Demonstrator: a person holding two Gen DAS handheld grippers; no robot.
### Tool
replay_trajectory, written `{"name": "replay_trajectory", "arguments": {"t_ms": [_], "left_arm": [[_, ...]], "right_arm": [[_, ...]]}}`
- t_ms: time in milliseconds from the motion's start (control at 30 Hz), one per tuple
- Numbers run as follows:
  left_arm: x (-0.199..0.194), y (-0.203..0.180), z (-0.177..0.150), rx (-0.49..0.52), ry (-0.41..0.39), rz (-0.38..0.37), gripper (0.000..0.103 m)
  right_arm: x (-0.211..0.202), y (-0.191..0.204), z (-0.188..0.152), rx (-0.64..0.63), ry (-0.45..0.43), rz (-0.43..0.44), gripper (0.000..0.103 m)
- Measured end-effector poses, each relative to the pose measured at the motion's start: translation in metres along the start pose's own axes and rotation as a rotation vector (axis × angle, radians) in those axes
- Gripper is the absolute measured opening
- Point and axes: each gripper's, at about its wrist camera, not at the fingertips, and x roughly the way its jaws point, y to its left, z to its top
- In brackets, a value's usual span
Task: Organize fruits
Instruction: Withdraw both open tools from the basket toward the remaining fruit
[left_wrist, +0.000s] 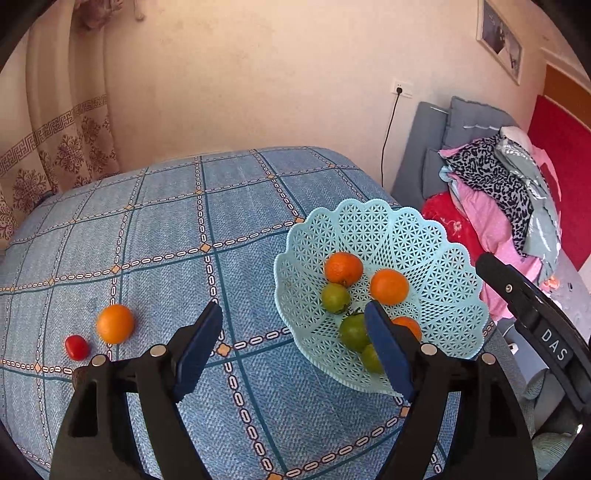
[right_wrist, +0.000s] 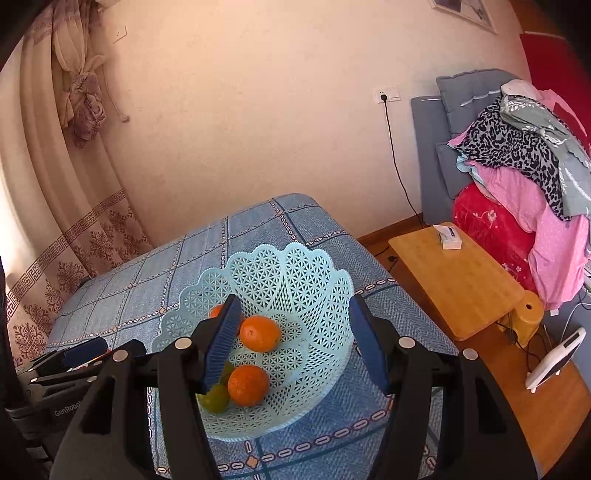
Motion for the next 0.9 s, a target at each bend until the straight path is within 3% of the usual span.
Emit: {"name": "replay_trajectory", "arguments": {"t_ms": [500, 900], "left_arm": [[-0.03, 0.049, -0.001, -0.052, -0.057, 0.104, 0.081], [-0.045, 0.114, -0.024, -0.139, -0.038, 0.218, 0.081]], "right_arm": [[-0.013, 0.059, -0.02, -0.134, 0.014, 0.139, 0.062], [-0.01, 0.093, -0.041, -0.197, 0.063, 0.2, 0.063]]}}
